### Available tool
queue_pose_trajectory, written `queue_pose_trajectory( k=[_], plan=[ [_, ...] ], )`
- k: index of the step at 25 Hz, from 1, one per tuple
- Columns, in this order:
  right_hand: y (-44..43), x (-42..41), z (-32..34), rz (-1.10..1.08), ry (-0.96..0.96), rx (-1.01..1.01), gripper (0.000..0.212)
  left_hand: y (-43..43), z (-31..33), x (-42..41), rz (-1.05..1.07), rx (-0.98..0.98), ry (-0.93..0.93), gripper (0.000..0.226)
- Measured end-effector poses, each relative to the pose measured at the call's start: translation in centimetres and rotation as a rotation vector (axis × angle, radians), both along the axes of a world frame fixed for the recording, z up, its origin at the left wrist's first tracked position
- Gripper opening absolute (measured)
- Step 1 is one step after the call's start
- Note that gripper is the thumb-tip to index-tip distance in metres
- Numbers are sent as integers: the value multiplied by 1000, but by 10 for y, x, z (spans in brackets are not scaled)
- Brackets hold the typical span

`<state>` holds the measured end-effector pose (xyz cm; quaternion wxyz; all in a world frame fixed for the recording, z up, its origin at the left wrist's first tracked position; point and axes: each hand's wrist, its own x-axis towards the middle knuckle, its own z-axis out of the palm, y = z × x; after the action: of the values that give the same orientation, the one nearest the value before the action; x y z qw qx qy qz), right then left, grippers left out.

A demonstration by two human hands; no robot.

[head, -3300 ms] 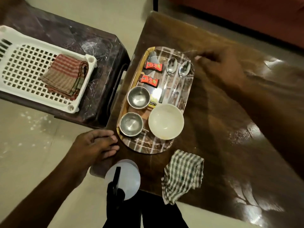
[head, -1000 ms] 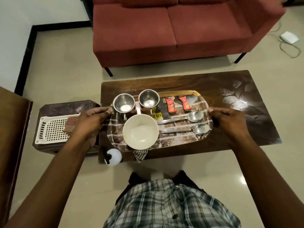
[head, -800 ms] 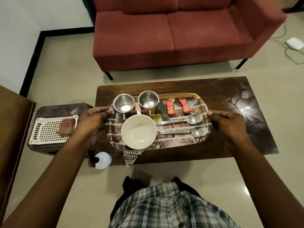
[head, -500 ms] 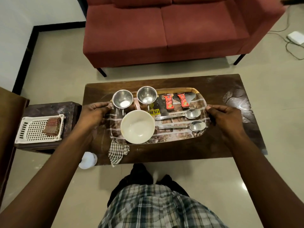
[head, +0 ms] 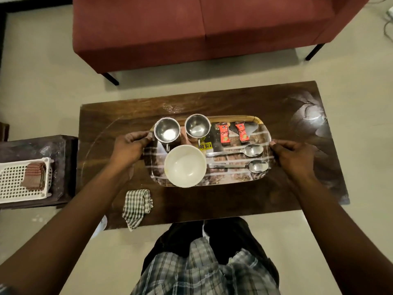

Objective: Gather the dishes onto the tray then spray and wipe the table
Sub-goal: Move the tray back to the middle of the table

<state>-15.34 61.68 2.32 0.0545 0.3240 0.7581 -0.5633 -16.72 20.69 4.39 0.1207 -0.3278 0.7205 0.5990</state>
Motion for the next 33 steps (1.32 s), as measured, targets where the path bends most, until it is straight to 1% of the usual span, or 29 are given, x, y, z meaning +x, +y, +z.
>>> queue_pose_trajectory(
  k=[2,4,7,10,12,15,18,23,26,30,33],
  plan=[
    [4,-20,-31,8,-17,21,15,6,-32,-16,9,-11,-15,16],
    [5,-40,-63,18,-37,24,16,12,-66,-28,37,-23,-22,15],
    [10,-65,-115,3,-89,5,14,21,-125,-44,67,-25,-46,23],
    [11,-79,-170,4,-118,7,17,25,-184,-53,85,-18,-74,29],
    [11,-84,-198,0,-138,24,18,26,-214,-57,87,-35,-97,28],
    [10,-87,-226,13,-155,59,15,27,-243,-61,73,-79,-112,22],
    [10,-83,-249,-34,-178,73,18,27,-263,-64,44,-108,-114,26],
    [9,-78,-262,-71,-204,81,12,32,-275,-69,-6,-113,-114,26],
    [10,-78,-263,-95,-215,104,16,37,-276,-71,-6,-125,-108,22],
    [8,-79,-260,-81,-233,122,13,40,-274,-71,31,-149,-81,19],
    [1,-76,-242,-50,-235,170,15,41,-259,-69,47,-179,-93,20]
  ],
)
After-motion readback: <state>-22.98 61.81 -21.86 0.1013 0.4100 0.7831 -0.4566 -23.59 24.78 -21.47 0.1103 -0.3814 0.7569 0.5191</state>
